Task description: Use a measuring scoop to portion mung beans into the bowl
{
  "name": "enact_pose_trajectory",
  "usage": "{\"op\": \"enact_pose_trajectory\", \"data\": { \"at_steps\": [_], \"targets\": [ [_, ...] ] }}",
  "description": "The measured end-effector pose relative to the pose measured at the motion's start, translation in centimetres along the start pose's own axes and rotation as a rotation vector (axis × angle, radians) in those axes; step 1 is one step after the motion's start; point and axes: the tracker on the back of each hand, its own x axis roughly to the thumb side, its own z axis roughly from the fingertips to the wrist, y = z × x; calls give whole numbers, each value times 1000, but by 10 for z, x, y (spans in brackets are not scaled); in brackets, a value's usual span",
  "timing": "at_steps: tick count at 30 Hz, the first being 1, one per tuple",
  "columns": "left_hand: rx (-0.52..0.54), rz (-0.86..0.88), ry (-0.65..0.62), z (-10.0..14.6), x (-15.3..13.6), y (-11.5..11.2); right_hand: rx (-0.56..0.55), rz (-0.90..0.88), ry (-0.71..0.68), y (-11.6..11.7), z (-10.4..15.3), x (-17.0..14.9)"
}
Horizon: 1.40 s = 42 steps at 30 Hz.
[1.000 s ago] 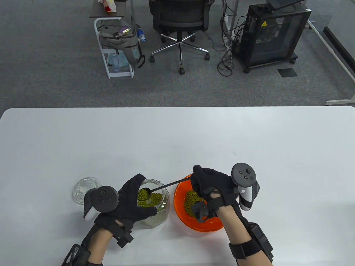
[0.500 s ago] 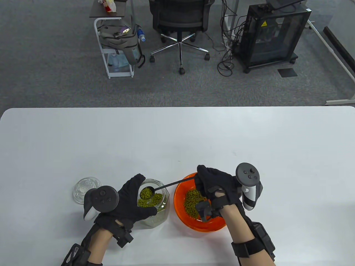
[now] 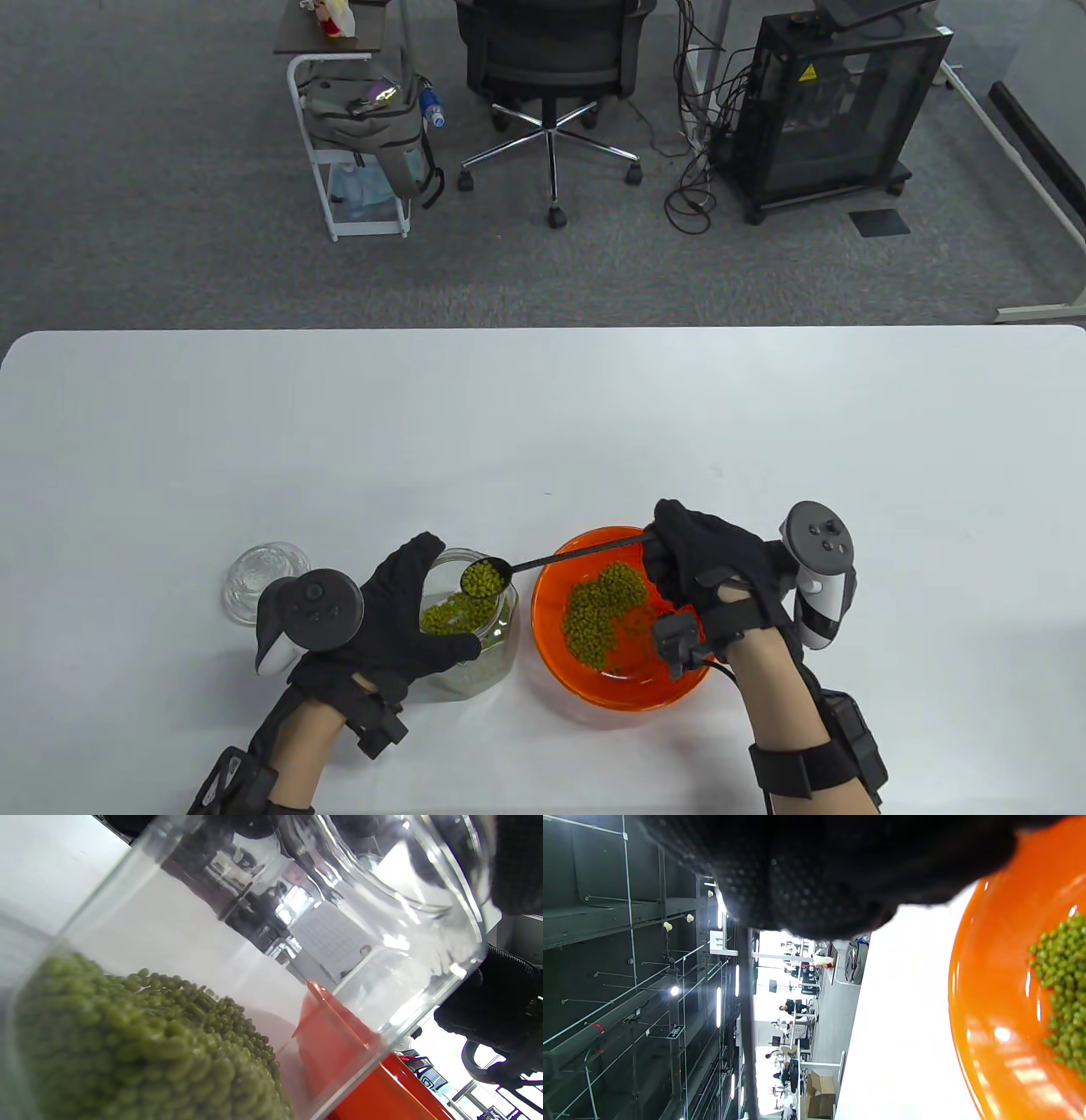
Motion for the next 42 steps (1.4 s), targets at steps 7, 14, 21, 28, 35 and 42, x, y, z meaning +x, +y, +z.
{"op": "enact_pose_trajectory", "data": {
  "at_steps": [7,14,21,28,35,42],
  "targets": [
    [-2,-4,1,0,0,0,-36,-16,2,-41,4,-1],
    [-1,-3,2,0,0,0,-80,23,9,-81,6,-13],
    [-2,-4,1,0,0,0,-101,59,47,-102,7,-32],
    [-7,-5,1,0,0,0,-144,169,42,-108,9,-35],
    [-10,-2,0,0,0,0,-205,376,-61,-102,16,-24],
    [-10,-2,1,0,0,0,-230,570,-279,-81,30,-1]
  ]
}}
